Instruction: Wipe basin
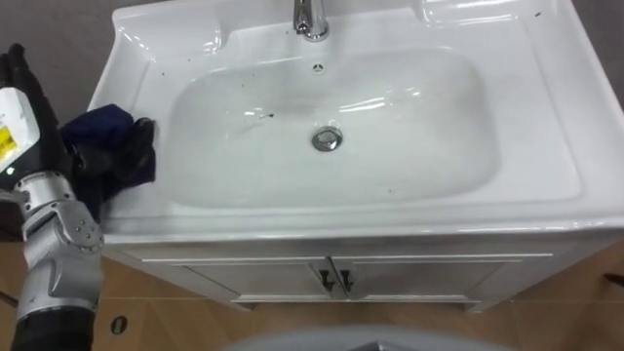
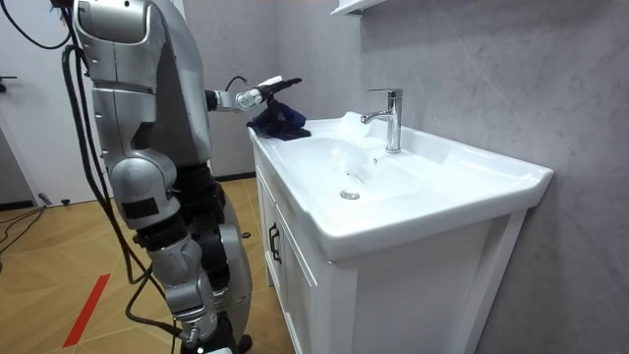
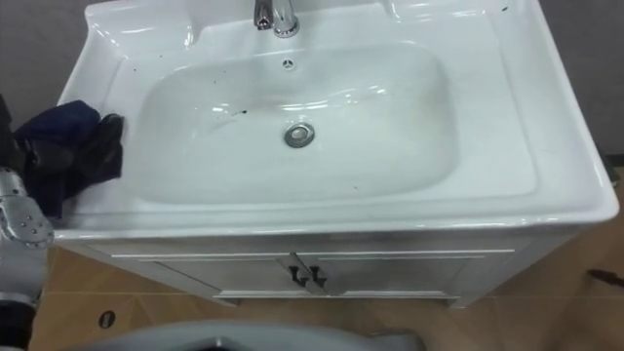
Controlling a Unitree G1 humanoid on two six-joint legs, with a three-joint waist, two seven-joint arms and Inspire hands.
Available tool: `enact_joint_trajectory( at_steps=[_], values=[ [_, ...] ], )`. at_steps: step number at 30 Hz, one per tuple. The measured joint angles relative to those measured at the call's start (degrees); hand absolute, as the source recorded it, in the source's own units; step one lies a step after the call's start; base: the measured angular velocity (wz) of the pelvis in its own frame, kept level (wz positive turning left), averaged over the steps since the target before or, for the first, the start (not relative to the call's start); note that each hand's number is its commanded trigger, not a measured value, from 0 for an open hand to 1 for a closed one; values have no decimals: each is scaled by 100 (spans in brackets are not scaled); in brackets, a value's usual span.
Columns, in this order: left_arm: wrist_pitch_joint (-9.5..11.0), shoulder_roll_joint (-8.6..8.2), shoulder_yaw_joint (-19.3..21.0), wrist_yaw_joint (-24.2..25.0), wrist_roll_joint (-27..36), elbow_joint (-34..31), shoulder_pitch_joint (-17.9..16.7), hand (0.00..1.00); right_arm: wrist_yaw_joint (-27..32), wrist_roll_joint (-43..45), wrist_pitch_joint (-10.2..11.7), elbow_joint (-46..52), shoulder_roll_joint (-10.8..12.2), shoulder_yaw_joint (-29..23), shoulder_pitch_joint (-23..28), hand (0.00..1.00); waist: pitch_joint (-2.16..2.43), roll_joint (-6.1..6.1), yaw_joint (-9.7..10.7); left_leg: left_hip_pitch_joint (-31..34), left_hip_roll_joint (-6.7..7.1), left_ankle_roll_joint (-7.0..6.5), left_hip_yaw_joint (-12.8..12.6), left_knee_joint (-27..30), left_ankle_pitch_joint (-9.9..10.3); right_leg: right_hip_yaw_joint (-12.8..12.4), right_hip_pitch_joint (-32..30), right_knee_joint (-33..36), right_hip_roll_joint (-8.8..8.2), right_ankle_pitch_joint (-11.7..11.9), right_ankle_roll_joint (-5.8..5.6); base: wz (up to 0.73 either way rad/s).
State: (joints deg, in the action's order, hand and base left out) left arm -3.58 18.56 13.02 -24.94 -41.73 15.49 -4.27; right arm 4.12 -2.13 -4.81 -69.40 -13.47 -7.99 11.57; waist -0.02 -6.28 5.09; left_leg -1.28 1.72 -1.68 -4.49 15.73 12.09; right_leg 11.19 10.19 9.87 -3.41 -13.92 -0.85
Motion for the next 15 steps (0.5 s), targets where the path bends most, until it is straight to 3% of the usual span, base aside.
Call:
enact_joint_trajectory(
  at_steps=[9, 15],
  values=[
    [164, -39, -7, 55, 545, -365, 0, 0, -142, 44, 11, -128, 2, -2, -44, 0, -5, -35, -7, 5, 1, 0, -27, -23, 0, -4, -11, -19, 0, 0, 0, 0],
    [185, -150, -6, 274, 1540, -388, 0, 0, -178, 49, 38, -183, 22, -4, -136, 0, -10, -35, -7, 4, 6, 1, -14, -35, 0, -6, -13, -24, 0, -1, -1, 0]
  ],
)
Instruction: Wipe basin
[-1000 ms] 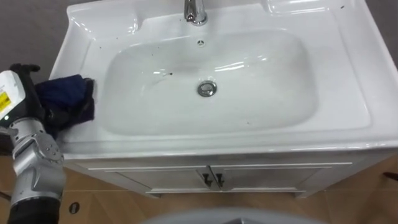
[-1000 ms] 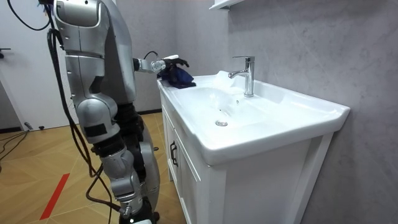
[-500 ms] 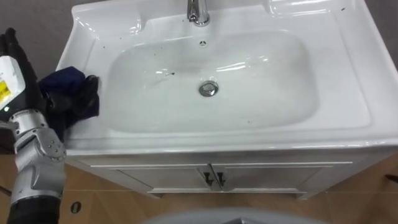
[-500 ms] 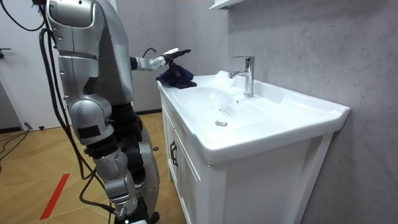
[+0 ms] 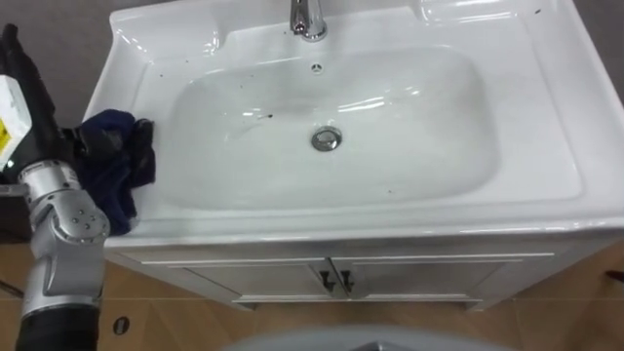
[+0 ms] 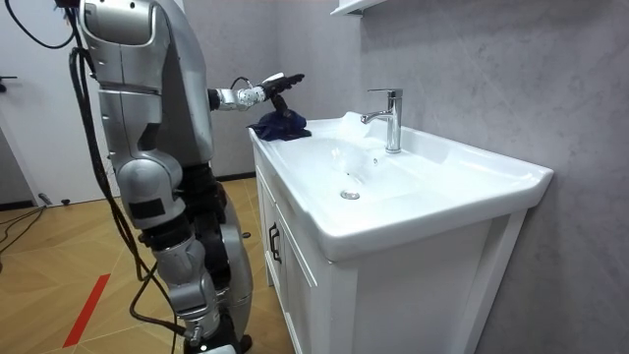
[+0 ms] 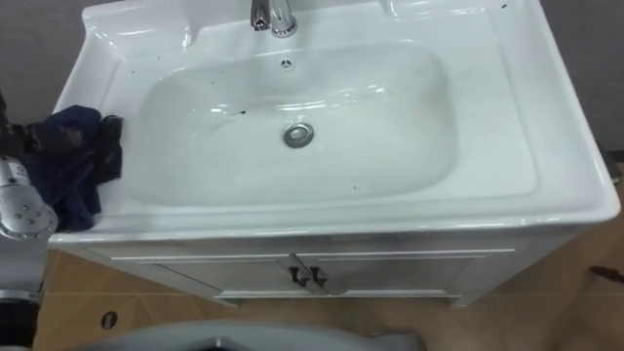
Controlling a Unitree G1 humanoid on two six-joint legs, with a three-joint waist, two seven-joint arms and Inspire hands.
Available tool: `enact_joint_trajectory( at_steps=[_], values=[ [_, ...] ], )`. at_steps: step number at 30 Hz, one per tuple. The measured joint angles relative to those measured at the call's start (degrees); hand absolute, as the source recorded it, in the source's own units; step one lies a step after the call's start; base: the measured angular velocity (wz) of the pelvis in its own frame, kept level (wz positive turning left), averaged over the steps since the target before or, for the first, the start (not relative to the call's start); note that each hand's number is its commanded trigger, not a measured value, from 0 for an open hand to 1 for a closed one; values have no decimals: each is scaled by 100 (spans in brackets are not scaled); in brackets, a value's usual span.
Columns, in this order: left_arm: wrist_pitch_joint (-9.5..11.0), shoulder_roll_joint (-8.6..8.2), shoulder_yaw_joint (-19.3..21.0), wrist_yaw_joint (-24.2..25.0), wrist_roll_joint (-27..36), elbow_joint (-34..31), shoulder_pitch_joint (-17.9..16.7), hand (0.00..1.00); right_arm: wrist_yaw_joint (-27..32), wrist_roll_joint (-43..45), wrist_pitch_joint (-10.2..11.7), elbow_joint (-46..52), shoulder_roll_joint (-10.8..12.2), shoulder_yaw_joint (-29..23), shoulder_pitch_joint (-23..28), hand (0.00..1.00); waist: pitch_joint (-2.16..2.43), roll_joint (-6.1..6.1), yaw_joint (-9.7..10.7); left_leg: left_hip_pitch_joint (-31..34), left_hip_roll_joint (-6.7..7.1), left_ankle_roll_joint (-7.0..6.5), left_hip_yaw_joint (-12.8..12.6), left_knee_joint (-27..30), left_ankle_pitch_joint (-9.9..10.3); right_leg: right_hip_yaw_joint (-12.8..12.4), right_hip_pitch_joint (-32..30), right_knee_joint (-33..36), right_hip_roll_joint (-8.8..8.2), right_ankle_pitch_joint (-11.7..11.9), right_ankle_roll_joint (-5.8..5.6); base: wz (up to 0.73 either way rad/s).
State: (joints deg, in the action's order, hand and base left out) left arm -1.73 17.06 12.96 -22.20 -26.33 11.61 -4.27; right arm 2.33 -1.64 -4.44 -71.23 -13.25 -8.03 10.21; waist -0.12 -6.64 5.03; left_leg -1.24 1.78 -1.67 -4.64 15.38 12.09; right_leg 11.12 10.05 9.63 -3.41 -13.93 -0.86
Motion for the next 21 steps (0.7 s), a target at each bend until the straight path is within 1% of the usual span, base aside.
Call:
enact_joint_trajectory(
  at_steps=[2, 4, 7, 9, 11, 12, 13, 14, 17, 21],
  values=[
    [29, -5, -2, 51, 214, 0, 0, 0, 1, -3, 20, -1, 2, 1, -12, 0, -13, 18, 4, 1, 1, 0, 6, 0, 0, 2, 1, -2, 0, -1, -1, 0],
    [52, -13, -2, 61, 281, 0, 0, 0, 6, 1, 34, 6, 2, 2, -14, 0, -20, 29, -6, 0, 3, 0, 12, 0, 0, 1, 0, -2, -1, -3, -3, 0],
    [72, -13, 0, 67, 457, -1, 0, 0, 44, 7, 71, 10, 3, 1, -11, 0, -22, 36, -14, 0, 9, 0, 15, 0, 0, 2, 4, -2, -6, -3, -4, 0],
    [114, -13, 0, 67, 714, -1, 1, 0, 71, -4, 74, 9, 3, 2, -9, 0, -23, 37, -7, 2, 13, -1, 13, 5, 0, 15, 10, -3, -8, -3, -4, 0],
    [149, -13, 0, 57, 1353, -147, 2, 0, 77, -27, 85, -11, 5, 5, -42, 0, -26, 40, -18, 26, 13, -1, 9, 22, 0, 24, -2, -3, -8, -3, -4, 2],
    [169, -13, 0, 43, 1499, -210, 2, 0, 83, -33, 85, -20, 5, 5, -46, 0, -30, 40, -25, 27, 13, -1, 9, 22, 0, 24, -4, -3, -8, -3, -4, 0],
    [212, -13, 4, 21, 1750, -343, 2, 0, 100, -35, 85, -24, 6, 5, -49, 0, -30, 40, -39, 26, 14, -1, 9, 22, 0, 22, -4, -1, -10, -3, -4, 0],
    [300, -13, 17, 5, 1971, -419, 17, 0, 140, -33, 86, -15, 13, 5, -59, 0, -28, 37, -53, 16, 15, -1, 7, 21, -1, 16, 0, 5, -12, -4, -6, 0],
    [438, -13, 34, -28, 2293, -556, 50, 0, 189, -9, 121, 9, 53, 4, -103, 0, -29, 38, -56, -4, 14, -2, 5, 20, -1, 14, 15, 9, -12, -4, -6, 0],
    [484, -13, 37, -36, 2688, -641, 52, 0, 210, -55, 196, 78, 132, -1, -112, 0, -32, 48, -63, -2, 13, -2, 0, 24, -2, 13, 15, 8, -11, -5, -7, 0]
  ],
)
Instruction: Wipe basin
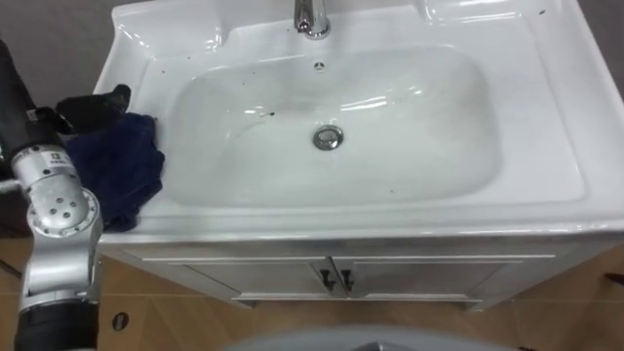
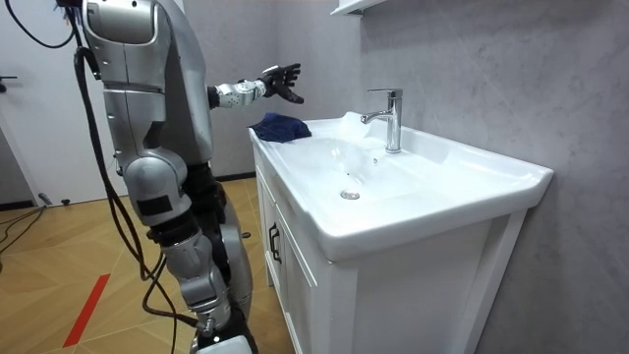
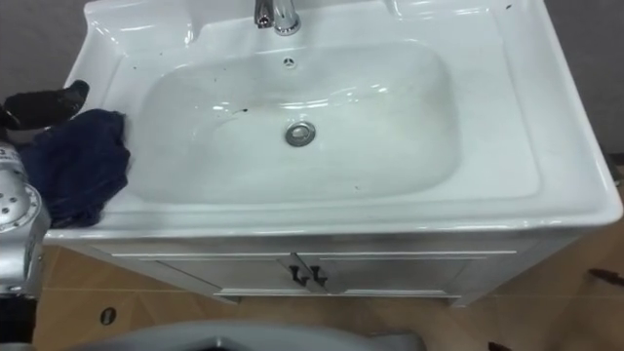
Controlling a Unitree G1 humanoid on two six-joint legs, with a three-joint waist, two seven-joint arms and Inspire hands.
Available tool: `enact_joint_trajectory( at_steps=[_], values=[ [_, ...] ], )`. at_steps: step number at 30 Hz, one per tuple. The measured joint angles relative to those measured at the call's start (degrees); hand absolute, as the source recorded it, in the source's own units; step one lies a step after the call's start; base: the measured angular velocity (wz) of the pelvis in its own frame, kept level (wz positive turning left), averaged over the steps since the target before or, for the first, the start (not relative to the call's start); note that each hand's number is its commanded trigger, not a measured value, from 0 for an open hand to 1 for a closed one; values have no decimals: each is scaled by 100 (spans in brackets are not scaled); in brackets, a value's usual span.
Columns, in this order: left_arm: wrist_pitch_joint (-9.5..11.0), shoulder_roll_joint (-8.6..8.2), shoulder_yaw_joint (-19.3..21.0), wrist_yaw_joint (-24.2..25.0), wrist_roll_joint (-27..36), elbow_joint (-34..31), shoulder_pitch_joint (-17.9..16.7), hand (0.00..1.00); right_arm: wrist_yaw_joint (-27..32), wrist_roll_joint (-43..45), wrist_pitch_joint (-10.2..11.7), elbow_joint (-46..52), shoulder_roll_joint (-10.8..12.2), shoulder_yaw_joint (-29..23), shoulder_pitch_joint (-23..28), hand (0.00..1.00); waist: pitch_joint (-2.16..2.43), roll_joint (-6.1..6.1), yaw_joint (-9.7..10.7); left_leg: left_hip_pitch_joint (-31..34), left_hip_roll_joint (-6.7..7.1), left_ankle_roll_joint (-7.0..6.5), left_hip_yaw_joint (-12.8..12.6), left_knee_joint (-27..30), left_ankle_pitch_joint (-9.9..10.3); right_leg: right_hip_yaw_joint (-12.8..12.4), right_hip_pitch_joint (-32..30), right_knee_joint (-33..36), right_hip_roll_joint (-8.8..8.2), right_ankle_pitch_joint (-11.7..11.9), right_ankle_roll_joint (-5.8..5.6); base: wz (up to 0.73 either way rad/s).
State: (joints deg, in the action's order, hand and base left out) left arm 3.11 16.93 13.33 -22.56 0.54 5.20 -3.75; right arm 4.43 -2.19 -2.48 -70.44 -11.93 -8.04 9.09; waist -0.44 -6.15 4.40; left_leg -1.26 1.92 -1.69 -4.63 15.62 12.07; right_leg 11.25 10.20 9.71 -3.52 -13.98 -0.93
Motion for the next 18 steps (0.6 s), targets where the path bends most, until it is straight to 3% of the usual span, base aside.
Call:
enact_joint_trajectory(
  at_steps=[9, 18],
  values=[
    [288, 1, 256, -369, 137, -194, 25, 0, 35, -461, 255, 79, 95, 5, 1, 0, 14, 142, -161, -39, -10, 0, -66, -19, 0, -80, -7, 3, 0, -1, -1, -4],
    [578, 1, 954, -1187, 70, -305, 92, 0, -11, -622, 441, -53, 91, 0, -7, 0, 21, 111, -367, -5, -2, 1, 13, -7, 2, 0, -4, -9, -1, -1, -1, 4]
  ],
)
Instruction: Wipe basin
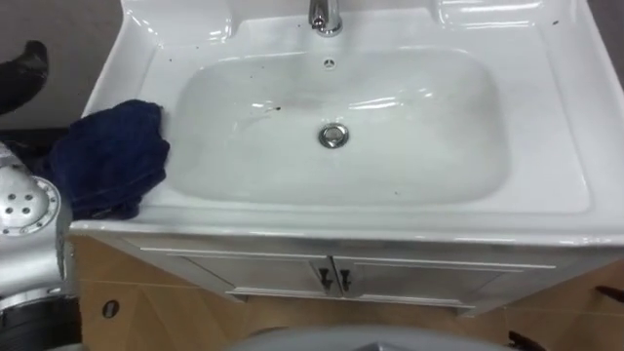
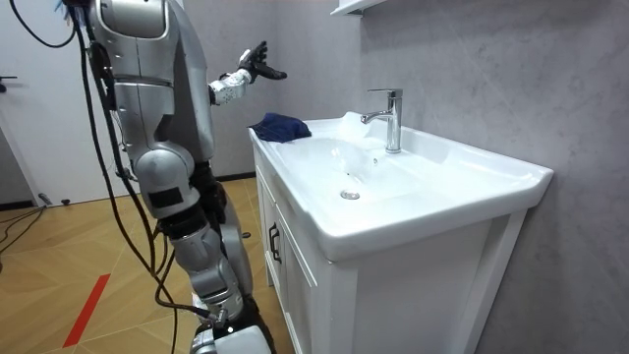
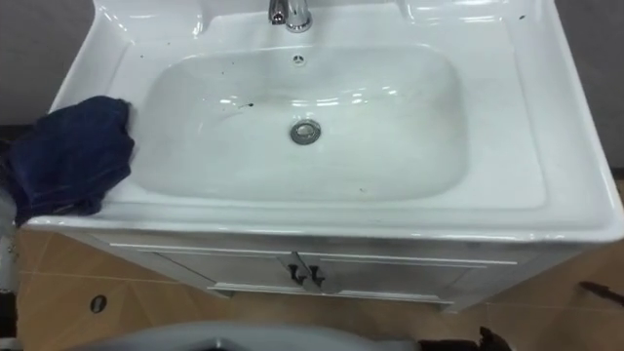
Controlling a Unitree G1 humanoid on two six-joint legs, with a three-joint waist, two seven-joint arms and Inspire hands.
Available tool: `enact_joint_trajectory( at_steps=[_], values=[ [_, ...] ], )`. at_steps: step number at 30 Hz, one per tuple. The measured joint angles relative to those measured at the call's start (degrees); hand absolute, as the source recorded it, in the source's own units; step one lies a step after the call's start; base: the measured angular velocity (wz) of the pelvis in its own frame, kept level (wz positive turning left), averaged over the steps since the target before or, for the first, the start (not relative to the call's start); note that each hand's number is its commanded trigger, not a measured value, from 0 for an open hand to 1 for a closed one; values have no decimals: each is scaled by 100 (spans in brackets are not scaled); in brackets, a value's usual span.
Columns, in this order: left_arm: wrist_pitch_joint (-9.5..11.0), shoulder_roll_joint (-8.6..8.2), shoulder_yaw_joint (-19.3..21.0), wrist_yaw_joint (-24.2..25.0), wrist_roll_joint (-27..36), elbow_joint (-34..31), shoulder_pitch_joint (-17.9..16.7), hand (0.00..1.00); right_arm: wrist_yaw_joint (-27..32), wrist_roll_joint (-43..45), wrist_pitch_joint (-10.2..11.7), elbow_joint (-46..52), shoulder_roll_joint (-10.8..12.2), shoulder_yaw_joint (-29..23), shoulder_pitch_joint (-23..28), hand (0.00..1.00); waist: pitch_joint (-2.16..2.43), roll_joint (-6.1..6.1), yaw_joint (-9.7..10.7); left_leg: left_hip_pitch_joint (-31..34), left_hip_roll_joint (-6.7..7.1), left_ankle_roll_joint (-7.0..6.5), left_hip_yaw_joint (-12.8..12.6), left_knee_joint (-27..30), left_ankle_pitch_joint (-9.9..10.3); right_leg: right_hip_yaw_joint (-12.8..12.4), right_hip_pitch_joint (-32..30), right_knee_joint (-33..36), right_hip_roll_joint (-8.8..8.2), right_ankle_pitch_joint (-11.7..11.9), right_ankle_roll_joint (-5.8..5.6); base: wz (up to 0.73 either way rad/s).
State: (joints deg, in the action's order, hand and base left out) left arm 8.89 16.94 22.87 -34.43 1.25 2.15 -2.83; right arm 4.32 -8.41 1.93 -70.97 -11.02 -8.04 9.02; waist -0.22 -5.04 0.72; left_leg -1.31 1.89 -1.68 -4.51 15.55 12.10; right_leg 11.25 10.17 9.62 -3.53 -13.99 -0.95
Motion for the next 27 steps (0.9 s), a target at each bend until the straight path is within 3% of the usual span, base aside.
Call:
enact_joint_trajectory(
  at_steps=[3, 9, 12, 14, 18, 19, 23, 25, 26, 27],
  values=[
    [20, 0, 192, -237, -428, -2, -97, 0, 0, 154, -5, -7, -37, 0, 45, 0, 3, -38, -110, 9, 3, 1, 23, -7, 1, 9, -8, -1, 1, -2, 0, 0],
    [27, 0, 519, -536, -424, 34, -455, 0, -125, 660, -28, -41, -121, 62, 55, 0, 1, -71, -296, 44, 18, 1, 82, -10, 1, 64, -23, -3, -6, -5, -3, 4],
    [26, 0, 524, -478, -411, 386, -739, 0, -386, 733, -97, -54, -251, 253, 122, 0, 37, -53, -439, 52, 68, -2, 154, -21, -1, 149, -9, 28, -39, -50, -16, 13],
    [12, 0, 547, -372, -335, 586, -1007, 0, -570, 1016, -209, -91, -283, 327, 120, 0, 48, 29, -567, 60, 77, -2, 194, -9, -1, 189, 0, 24, -43, -54, -18, 12],
    [-24, -22, 596, -236, -293, 1099, -1139, 0, -843, 1519, -381, -61, -290, 452, 90, 0, 45, 182, -752, 58, 105, -1, 327, 10, -1, 312, 73, -8, -47, -57, -23, 17],
    [-25, -75, 593, -213, -299, 1324, -1248, 0, -935, 1664, -440, 9, -289, 472, 66, 0, 50, 165, -755, 59, 106, -1, 331, 14, 1, 318, 77, -5, -47, -66, -24, 0],
    [-124, -285, 230, -133, -75, 2196, -1487, 0, -1125, 2228, -502, 214, -295, 836, -60, 0, 22, 267, -769, 94, 117, -2, 394, 43, 0, 378, 75, 13, -52, -79, -22, 7],
    [-141, -327, 2, 39, -41, 2883, -1478, 0, -1202, 2479, -520, 217, -311, 988, -164, 0, 29, 271, -775, 122, 122, -7, 424, 89, 6, 398, 79, 18, -52, -79, -22, 11],
    [-144, -407, -103, 139, 63, 3090, -1506, 0, -1241, 2579, -519, 240, -306, 1049, -162, 0, 50, 342, -738, 186, 156, -9, 493, 114, 6, 491, 79, 10, -61, -83, -28, 26],
    [-144, -451, -159, 156, 115, 3145, -1516, 0, -1275, 2625, -521, 244, -307, 1069, -152, 0, 56, 333, -737, 195, 167, -11, 519, 129, 3, 521, 75, 15, -67, -86, -32, 26]
  ],
)
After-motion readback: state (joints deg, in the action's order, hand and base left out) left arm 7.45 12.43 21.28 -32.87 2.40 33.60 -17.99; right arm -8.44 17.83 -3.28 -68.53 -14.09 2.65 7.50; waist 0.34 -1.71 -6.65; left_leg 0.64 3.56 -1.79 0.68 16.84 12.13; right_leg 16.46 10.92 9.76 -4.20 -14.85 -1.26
